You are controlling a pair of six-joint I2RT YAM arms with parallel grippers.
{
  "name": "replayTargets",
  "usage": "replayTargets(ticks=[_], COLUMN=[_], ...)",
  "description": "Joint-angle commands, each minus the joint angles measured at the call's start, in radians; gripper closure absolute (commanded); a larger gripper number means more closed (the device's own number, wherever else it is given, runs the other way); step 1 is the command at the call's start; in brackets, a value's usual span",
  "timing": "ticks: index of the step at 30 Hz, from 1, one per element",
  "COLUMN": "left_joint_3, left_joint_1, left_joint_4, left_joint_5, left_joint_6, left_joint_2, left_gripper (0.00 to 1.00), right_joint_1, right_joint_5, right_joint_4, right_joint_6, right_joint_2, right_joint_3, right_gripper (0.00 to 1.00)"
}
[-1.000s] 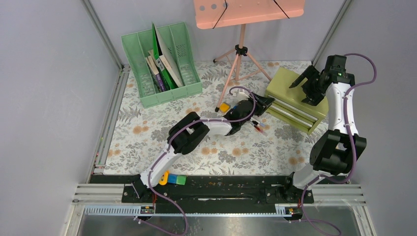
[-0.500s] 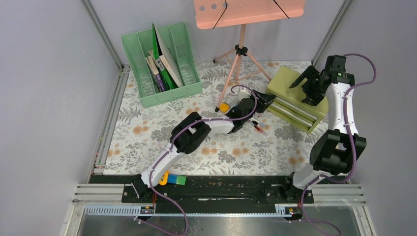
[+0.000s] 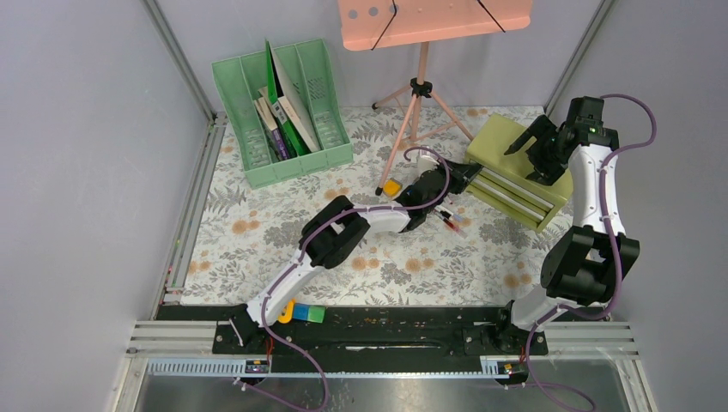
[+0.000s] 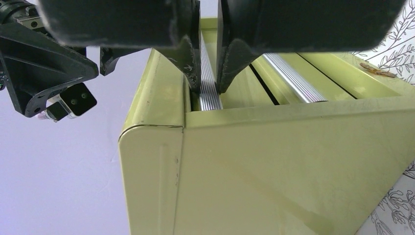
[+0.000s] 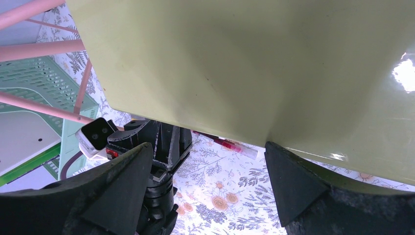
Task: Organize the desk
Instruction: Open the drawer in the storage box.
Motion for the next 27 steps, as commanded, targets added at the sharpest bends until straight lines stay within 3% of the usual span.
replayTargets(ticks=[1,16,27], left_joint_3=[0.017,-0.205,-0.312], left_joint_1=[0.007,0.007,0.007], left_joint_4=[0.054,0.269,0.302], left_joint_5=[-0.034,0.024,0.089], left_joint_6=[0.051,0.116,0.146], left_joint_2=[-0.017,-0.141,-0.204], left_gripper=[1.0,1.0,1.0], right_joint_1=[0.006,0.005,0.006], right_joint_5=[-0.005,-0.012,-0.019], right_joint_4=[-0.009,-0.008,-0.001], right_joint_6=[-0.009,-0.004,0.0], right_joint_2=[0.004,0.004,0.0], right_joint_3=[0.003,0.001,-0.016], right_gripper=[0.08,0.08,0.09])
